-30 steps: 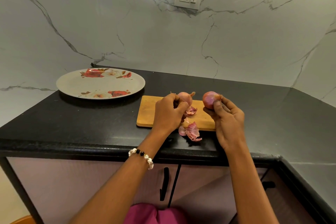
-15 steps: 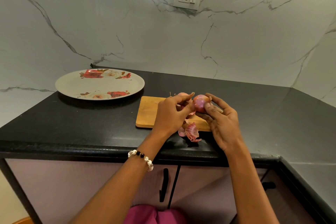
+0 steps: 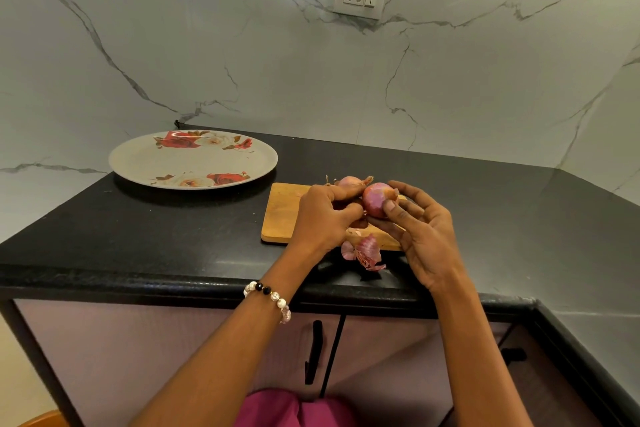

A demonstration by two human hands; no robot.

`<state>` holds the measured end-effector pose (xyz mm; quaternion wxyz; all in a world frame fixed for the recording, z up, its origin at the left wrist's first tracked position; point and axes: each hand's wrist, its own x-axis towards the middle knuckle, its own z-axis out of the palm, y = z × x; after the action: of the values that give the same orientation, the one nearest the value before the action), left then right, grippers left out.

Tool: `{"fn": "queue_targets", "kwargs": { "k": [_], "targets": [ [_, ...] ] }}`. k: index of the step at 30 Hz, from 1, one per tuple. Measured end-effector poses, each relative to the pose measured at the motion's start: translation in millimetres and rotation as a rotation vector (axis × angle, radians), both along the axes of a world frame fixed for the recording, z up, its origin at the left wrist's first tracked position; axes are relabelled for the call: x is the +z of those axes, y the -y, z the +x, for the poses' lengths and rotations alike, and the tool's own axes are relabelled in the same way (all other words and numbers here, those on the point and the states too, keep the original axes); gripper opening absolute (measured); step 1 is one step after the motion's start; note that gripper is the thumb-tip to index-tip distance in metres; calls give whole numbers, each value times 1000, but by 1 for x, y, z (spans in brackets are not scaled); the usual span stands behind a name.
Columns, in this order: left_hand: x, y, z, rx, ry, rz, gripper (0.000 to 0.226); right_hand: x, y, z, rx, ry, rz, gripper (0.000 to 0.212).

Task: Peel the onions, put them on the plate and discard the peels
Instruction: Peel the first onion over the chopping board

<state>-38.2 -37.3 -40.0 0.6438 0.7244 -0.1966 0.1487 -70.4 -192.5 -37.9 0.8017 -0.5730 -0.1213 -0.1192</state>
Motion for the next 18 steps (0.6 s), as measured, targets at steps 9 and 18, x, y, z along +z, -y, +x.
{"fn": "queue_targets", "kwargs": {
  "k": [9, 18],
  "targets": [
    [6, 2, -8, -187, -20, -112, 36, -1, 1, 3, -60, -17, -47, 37],
    [5, 1, -7, -131, 58, -113, 32, -1, 3, 2, 38, 50, -5, 34]
  ]
}}
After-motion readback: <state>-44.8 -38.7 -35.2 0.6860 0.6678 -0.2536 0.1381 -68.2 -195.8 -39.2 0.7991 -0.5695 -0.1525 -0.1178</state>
